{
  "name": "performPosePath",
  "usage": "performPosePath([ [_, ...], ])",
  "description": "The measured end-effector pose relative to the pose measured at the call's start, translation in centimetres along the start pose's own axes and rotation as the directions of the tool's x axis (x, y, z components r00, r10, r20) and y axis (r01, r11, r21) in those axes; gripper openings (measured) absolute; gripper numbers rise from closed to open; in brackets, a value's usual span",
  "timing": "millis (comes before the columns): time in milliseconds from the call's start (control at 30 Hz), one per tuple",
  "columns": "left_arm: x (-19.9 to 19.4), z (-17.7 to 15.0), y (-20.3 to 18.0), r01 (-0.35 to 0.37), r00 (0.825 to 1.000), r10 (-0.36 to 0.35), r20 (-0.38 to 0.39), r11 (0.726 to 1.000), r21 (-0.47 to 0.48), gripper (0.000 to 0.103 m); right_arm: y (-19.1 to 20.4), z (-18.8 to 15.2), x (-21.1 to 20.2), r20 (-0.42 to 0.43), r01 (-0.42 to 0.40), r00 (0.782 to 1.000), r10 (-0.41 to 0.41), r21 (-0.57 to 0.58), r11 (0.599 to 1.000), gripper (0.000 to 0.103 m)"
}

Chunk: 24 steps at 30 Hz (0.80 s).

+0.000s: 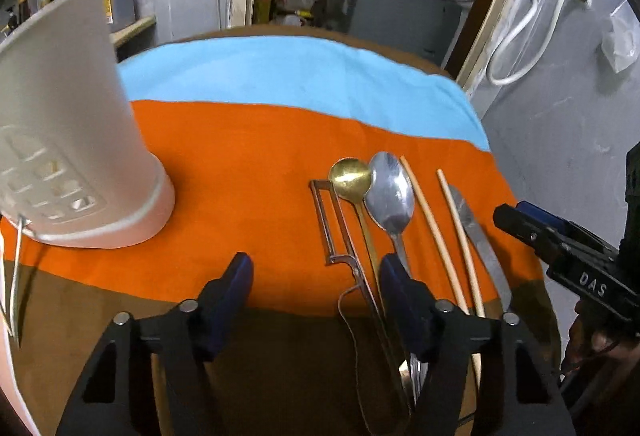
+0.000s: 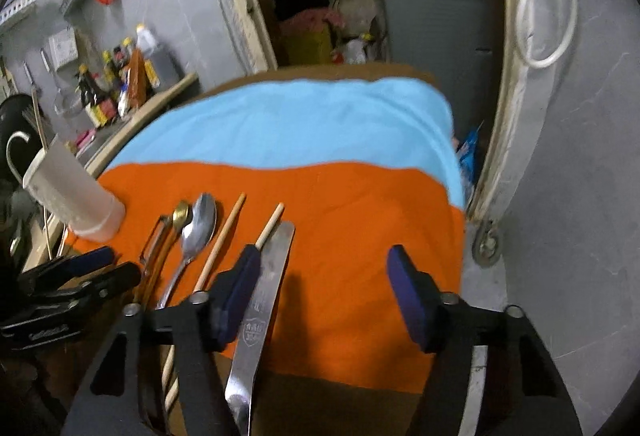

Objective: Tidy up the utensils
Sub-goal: 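Move both grippers back toward the remaining utensils, then grasp the metal tongs with the left gripper while the right gripper grasps the knife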

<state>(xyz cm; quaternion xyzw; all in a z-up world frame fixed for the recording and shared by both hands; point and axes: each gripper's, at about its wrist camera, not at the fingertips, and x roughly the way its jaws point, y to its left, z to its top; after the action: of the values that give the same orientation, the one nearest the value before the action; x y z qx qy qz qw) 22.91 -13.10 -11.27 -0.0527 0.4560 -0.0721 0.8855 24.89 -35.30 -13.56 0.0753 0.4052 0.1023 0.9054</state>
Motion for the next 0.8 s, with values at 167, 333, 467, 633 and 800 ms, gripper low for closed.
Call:
performPosePath([
  [167,0.8,0.7,-0.4,0.011,1.0,-0.01,-0.021,1.0,0.022,0.052,1.1,-0.5,1.2,-0.04,-0.017,0.999,0.015,-0.05,0.999,0.05],
  [333,1.2,1.7,0.0,0.008,0.999,-0.007,-0.052,1.0,0.017,0.039,2.9,-0.5,1.5,-0.071,-0.007,0.997,-0.002,-0.13,0.991,0.05],
  [467,1.3,2.0,-0.2,0.001,0.997,0.002,-0.078,0.999,0.041,0.037,4.1,-0.7,1.8,-0.097,0.038,0.994,-0.058,-0.199,0.979,0.05],
  [633,2.1,2.9,-0.7,-0.018,0.991,0.027,-0.13,0.997,0.07,0.037,3.6,-0.1,1.5,-0.103,0.104,0.987,-0.125,-0.191,0.976,0.031],
  [800,2.5,3.5,-1.5,-0.051,0.984,0.07,-0.167,0.992,0.116,0.034,2.6,1.3,2.1,-0.16,0.07,0.983,-0.086,-0.101,0.992,0.03],
])
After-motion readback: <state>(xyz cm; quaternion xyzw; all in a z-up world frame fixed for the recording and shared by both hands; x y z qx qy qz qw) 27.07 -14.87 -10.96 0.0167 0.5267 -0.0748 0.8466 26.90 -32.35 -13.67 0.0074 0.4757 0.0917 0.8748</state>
